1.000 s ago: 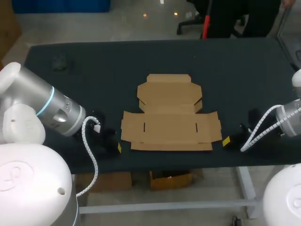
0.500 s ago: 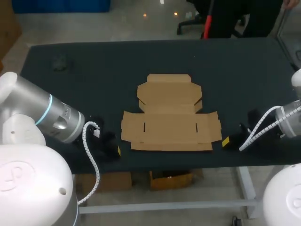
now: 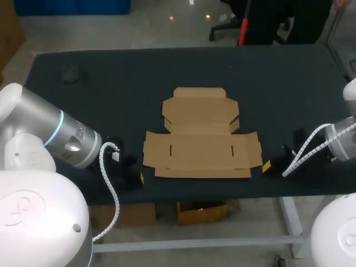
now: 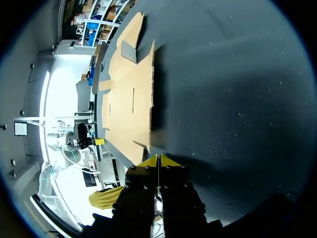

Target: Assemble the packaging by folding the flat box into shape, placing the metal phone stand inside, and closing the box properly

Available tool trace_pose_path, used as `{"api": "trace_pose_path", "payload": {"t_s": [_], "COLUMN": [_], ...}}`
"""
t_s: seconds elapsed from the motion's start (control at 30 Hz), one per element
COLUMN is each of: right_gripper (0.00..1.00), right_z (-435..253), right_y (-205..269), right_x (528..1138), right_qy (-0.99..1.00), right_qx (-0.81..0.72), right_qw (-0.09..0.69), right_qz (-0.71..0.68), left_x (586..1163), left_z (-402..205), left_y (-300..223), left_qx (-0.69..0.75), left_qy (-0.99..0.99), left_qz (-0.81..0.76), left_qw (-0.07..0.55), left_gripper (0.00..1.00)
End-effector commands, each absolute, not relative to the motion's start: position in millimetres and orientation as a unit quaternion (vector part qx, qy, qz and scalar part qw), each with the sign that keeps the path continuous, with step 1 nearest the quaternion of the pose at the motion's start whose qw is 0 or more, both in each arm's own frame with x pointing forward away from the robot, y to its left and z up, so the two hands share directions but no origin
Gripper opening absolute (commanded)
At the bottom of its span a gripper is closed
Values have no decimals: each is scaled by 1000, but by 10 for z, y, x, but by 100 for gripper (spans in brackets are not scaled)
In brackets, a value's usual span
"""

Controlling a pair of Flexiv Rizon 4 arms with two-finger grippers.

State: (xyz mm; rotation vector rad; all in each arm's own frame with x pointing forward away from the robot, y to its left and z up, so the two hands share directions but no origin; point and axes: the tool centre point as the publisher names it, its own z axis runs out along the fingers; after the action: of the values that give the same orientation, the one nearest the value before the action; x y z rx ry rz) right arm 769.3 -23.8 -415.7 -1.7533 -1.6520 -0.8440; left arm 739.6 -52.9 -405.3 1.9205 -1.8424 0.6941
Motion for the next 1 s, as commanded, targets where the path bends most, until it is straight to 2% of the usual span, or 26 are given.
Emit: {"api": "trace_pose_path", "payload": {"t_s": [0.03, 1.0], "right_gripper": [0, 0], "right_z": [-4176, -4285], "right_y": [-224, -51], "right_x": [7715, 7759], "right_qy": [-616, -602], "right_qx": [-659, -663], "right_qw": [293, 324], "right_qz": [-317, -306], "left_x": [7440, 7451], "left_z": [-4148, -4206], "left_y": [-498, -481], "left_qx": [684, 675], "left_qy": [-650, -642], "left_qz": [257, 274], "left_qw": [209, 238], "left_gripper": [0, 0]}}
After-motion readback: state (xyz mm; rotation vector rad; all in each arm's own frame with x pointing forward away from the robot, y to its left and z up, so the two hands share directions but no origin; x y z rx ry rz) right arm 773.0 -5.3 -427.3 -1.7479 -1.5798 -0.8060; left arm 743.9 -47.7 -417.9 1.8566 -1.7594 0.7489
